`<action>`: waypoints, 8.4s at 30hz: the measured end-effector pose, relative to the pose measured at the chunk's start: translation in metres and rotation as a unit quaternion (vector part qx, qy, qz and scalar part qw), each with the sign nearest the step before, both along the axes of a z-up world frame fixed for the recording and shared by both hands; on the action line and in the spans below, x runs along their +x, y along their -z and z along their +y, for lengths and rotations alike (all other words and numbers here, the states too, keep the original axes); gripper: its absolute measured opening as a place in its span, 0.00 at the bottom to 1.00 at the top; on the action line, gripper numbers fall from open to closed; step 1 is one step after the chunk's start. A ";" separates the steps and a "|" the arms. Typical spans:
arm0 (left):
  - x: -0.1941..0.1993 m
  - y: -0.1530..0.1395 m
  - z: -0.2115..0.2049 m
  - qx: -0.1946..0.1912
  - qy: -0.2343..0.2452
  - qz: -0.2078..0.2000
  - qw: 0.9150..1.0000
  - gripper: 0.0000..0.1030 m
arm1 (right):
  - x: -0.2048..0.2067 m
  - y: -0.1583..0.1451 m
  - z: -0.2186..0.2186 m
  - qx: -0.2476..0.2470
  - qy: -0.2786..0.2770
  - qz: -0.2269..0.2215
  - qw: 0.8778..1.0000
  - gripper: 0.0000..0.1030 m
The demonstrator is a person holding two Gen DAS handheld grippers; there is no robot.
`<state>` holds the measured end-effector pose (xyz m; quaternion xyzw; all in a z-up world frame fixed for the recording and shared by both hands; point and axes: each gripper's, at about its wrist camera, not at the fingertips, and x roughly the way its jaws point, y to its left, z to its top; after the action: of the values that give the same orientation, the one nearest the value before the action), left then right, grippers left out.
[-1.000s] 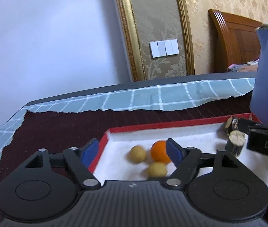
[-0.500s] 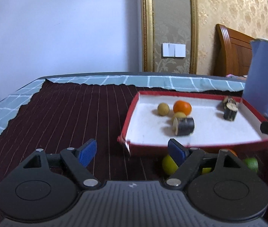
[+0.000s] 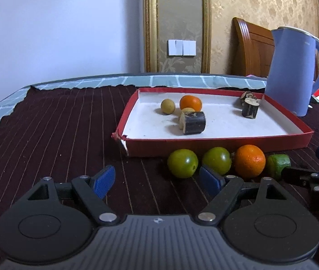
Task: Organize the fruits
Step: 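Withdraw both tools toward the green lime cylinder and limes beside the tray, then grasp the green lime cylinder with the right tool while the left tool grasps a green tomato, then lift and carry the green cylinder and green tomato over the tray with both tools, then lower and open the right tool to drop the cylinder while the left tool releases the tomato, then withdraw both tools toward the orange and green tomato in front of the tray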
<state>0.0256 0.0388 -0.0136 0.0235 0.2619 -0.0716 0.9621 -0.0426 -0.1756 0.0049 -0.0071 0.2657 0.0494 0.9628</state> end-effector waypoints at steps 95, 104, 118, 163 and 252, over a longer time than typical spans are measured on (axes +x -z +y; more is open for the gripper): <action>0.005 -0.026 -0.046 0.010 0.056 0.003 0.998 0.30 | 0.007 -0.016 0.005 0.047 -0.016 -0.014 0.999 0.23; 0.012 -0.032 -0.055 0.016 0.060 -0.003 0.998 0.30 | 0.013 -0.022 0.003 0.047 -0.012 -0.023 0.999 0.23; 0.040 -0.035 -0.059 0.021 0.024 0.004 0.999 0.30 | 0.035 -0.035 0.000 0.038 -0.004 -0.035 0.999 0.23; 0.086 -0.042 -0.078 0.045 0.013 0.020 0.999 0.31 | 0.089 -0.035 -0.009 0.022 0.011 -0.012 1.000 0.23; 0.012 -0.027 0.004 0.017 -0.073 -0.019 0.997 0.75 | 0.016 -0.012 0.025 0.020 -0.044 -0.005 0.999 0.76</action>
<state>0.0374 0.0424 0.0139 0.0217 0.2454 0.0033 0.9692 -0.0266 -0.1510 0.0166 0.0000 0.2591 0.0970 0.9610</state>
